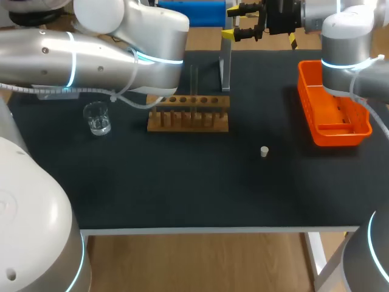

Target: Invert the test tube, pick up the pipette, mount the tip to pipette, aspirate from beaker and dispense into the tube, eject the tip, return the pipette, and cap with the stopper.

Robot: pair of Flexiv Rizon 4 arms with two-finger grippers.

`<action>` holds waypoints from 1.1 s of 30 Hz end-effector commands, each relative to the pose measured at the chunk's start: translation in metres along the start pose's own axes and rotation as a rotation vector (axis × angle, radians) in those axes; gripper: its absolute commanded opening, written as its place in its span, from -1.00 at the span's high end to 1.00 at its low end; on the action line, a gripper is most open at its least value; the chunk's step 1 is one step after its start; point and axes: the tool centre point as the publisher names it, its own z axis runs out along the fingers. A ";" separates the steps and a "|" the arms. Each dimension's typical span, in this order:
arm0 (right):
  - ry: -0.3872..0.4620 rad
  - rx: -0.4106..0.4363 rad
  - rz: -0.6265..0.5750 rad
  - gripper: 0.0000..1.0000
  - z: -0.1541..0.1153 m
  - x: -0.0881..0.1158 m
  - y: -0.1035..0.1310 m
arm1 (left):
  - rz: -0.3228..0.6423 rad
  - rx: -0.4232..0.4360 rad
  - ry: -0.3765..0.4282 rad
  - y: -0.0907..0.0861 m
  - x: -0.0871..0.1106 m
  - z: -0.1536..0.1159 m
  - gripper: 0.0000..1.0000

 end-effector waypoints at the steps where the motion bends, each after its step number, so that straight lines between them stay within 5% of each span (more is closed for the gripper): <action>1: 0.004 0.002 0.000 -1.00 -0.001 -0.001 0.000 | 0.004 -0.012 -0.008 -0.004 0.002 0.002 1.00; 27: 0.004 0.002 0.000 -1.00 -0.001 -0.001 0.000 | -0.027 -0.075 -0.019 0.010 0.004 0.011 1.00; 28: 0.004 0.002 0.000 -1.00 -0.001 -0.001 0.000 | -0.031 -0.075 -0.025 0.011 0.004 0.011 0.72; 29: 0.004 0.002 0.000 -1.00 -0.001 -0.001 0.000 | -0.040 -0.075 -0.033 0.012 0.005 0.010 -0.16; 30: 0.004 0.002 0.000 -1.00 -0.001 -0.001 0.000 | -0.041 -0.075 -0.033 0.012 0.004 0.010 -0.68; 31: 0.004 0.002 0.000 -1.00 -0.001 -0.001 0.000 | -0.044 -0.075 -0.033 0.013 0.005 0.009 -1.00; 33: 0.004 0.002 0.000 -1.00 -0.001 -0.001 0.000 | -0.052 -0.072 -0.038 0.015 0.005 0.007 -1.00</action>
